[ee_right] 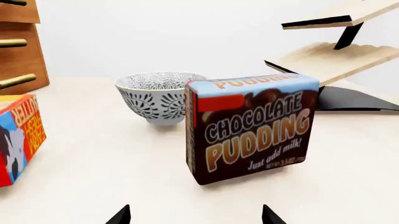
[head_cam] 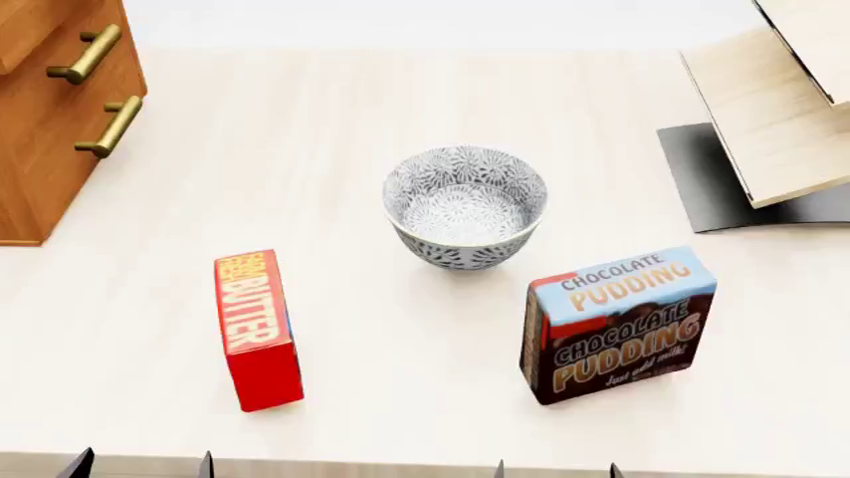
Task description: Close the top drawer of the cabinet and put the bowl on top of it.
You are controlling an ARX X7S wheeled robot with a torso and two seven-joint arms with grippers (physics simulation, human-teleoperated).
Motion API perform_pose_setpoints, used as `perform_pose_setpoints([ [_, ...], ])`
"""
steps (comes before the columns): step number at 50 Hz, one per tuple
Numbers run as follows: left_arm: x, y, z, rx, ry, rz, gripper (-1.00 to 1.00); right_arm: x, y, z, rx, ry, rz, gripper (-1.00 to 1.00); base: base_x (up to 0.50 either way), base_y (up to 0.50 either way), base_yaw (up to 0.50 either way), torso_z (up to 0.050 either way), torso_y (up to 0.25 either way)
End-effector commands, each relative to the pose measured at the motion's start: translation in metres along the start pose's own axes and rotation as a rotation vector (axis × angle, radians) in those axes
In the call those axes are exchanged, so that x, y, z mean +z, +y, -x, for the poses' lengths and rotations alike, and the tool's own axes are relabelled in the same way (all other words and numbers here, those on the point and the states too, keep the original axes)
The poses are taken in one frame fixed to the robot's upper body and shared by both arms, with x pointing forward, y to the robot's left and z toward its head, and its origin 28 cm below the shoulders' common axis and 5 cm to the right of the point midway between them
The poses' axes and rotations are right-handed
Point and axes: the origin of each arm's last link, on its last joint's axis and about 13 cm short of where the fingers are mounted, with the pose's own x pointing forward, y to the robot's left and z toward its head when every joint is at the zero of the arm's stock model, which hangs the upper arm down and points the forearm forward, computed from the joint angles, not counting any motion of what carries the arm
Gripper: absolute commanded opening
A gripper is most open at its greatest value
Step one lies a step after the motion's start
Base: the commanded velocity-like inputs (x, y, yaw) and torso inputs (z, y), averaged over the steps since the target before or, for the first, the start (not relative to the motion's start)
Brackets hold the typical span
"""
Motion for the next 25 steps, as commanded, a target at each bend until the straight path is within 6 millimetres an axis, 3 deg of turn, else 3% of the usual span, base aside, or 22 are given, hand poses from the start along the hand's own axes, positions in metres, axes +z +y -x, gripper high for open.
perform_pose_setpoints([
  [1, 0.001, 0.001, 0.0, -0.002, 0.009, 0.006, 1.0, -0.001, 0.0, 0.001, -0.022, 0.011, 0.025, 1.0, 0.0, 0.0, 0.0, 0.0, 0.0],
  [11, 0.019, 0.003, 0.003, -0.015, -0.008, 0.023, 1.0, 0.03, -0.005, 0.009, -0.046, -0.102, 0.071, 1.0, 0.0, 0.0, 0.0, 0.0, 0.0],
  [25, 0.078, 0.004, 0.01, 0.001, -0.145, -0.031, 1.0, 0.098, -0.015, 0.014, -0.057, -0.253, 0.134, 1.0, 0.0, 0.0, 0.0, 0.0, 0.0],
])
